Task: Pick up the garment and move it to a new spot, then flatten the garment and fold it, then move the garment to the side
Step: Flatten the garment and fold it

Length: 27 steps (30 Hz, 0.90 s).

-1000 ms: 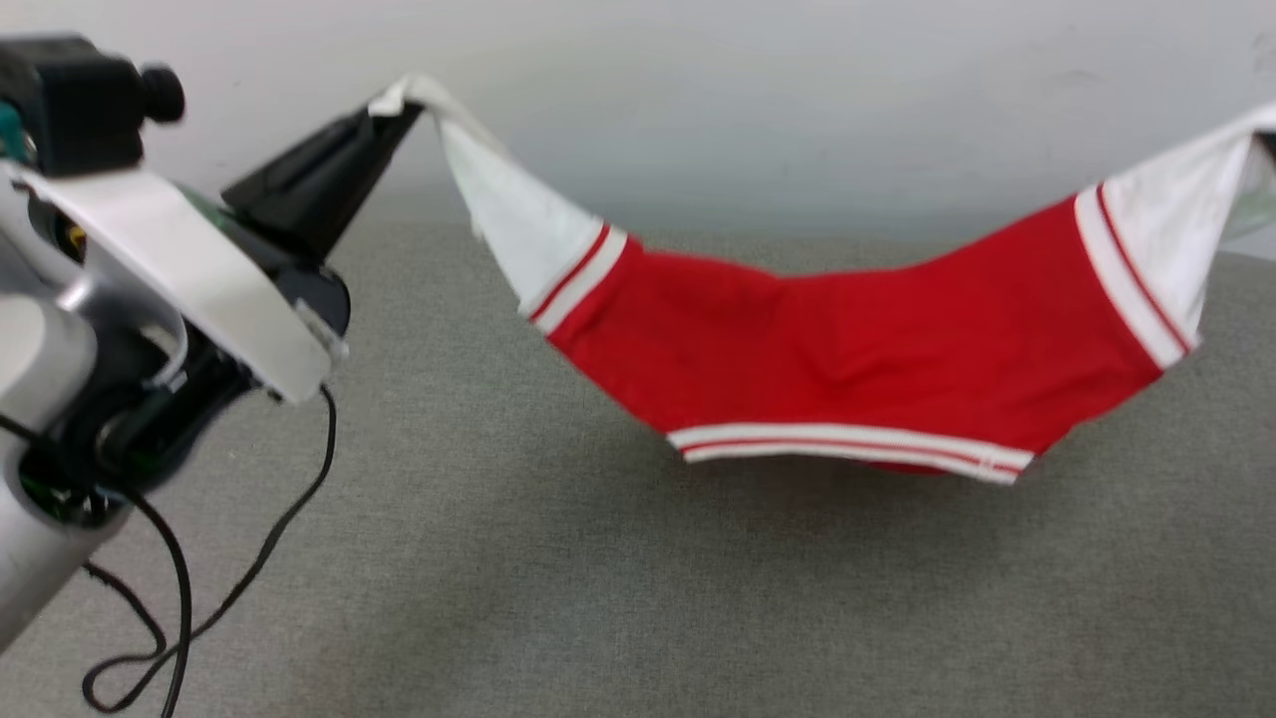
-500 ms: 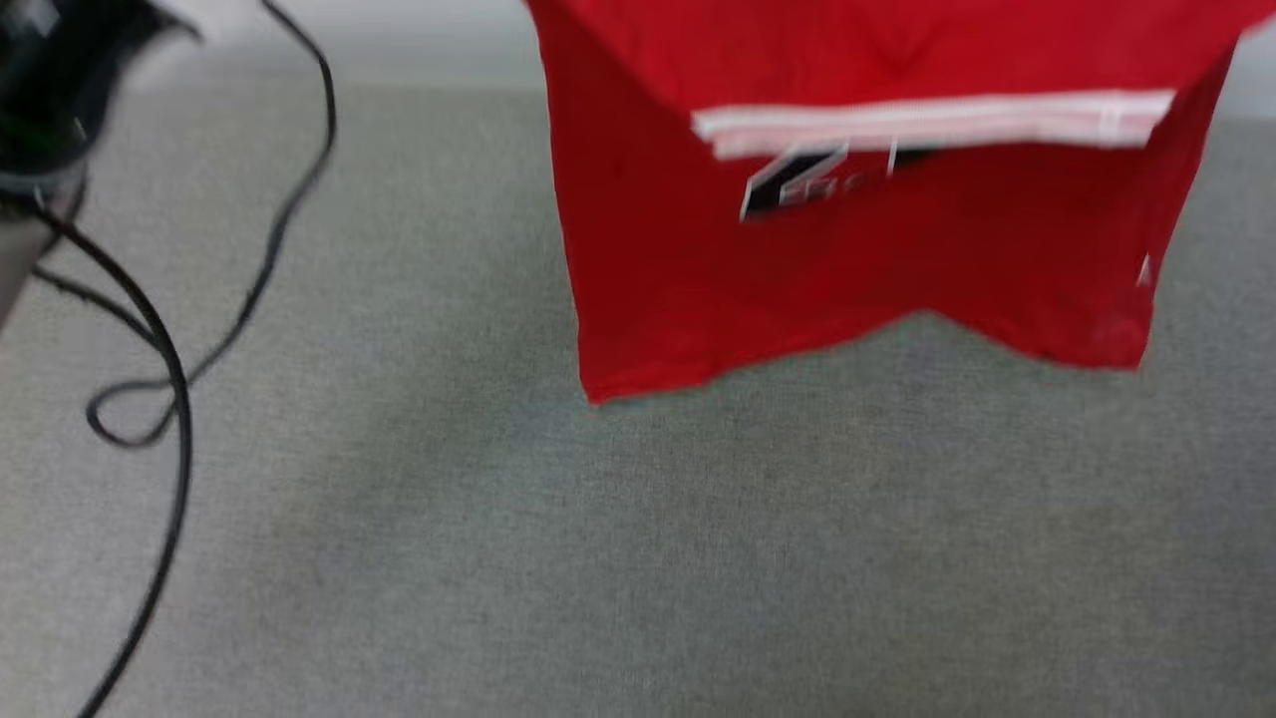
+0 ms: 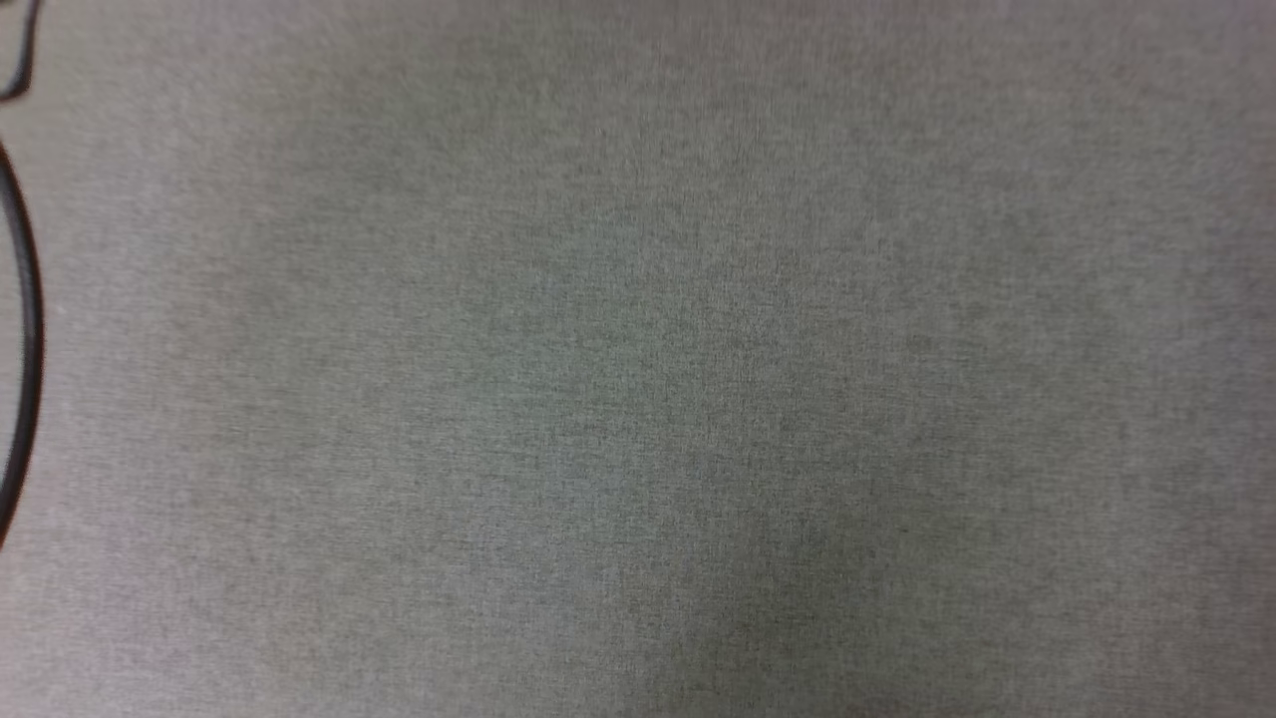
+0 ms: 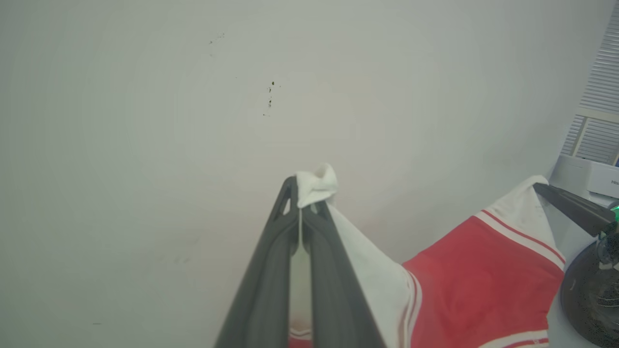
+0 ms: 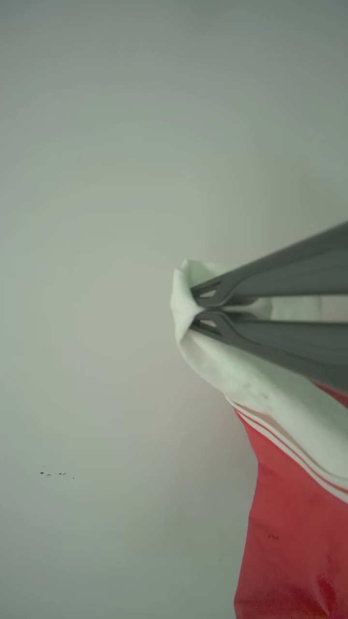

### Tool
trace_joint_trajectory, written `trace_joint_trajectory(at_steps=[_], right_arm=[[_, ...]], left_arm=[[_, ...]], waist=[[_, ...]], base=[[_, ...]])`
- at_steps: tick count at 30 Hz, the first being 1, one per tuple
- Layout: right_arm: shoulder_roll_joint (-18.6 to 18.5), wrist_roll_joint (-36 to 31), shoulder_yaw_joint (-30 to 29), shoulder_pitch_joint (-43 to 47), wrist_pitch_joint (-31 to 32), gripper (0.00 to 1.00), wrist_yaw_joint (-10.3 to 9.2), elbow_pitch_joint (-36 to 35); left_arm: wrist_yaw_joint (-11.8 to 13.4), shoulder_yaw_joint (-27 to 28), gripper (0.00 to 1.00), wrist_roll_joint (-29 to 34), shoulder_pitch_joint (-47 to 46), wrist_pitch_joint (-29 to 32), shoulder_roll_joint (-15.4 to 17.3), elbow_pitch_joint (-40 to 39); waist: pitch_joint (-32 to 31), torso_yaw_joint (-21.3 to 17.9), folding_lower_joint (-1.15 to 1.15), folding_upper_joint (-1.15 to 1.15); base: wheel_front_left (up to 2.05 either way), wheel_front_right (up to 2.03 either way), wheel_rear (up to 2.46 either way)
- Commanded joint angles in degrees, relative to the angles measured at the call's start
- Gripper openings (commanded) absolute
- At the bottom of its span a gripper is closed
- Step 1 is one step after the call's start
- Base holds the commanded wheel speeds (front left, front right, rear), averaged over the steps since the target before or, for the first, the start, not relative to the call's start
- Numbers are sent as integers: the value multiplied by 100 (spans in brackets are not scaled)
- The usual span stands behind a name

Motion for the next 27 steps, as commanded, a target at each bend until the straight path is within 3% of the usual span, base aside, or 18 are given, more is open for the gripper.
trace_joint_trajectory(at_steps=[1,6,13,20,27], right_arm=[[39,-33,23,-76,-47,0,-6,59],[203,23,408,-421,-675,0,-6,1040],[274,410,982,229,-1279,0,-6,1635],[245,999,1440,1443,-1736,0,-6,1627],[-35,1407,1729,2963,-1957,0,-7,1172]], left_arm=[[-42,10,0,16,-56,-21,-19,34],[-253,-95,0,109,-4,-297,-78,544],[-331,-373,0,142,863,-719,4,624],[-339,-589,0,-78,2232,-1235,135,338],[-323,-577,0,-217,3646,-1590,413,-109]], waist=[[167,-9,-1,0],[356,3,-1,0],[120,-1,-1,0],[-333,-28,-1,0],[-846,-44,-1,0]], base=[[0,0,0],[0,0,0],[0,0,0],[0,0,0],[0,0,0]])
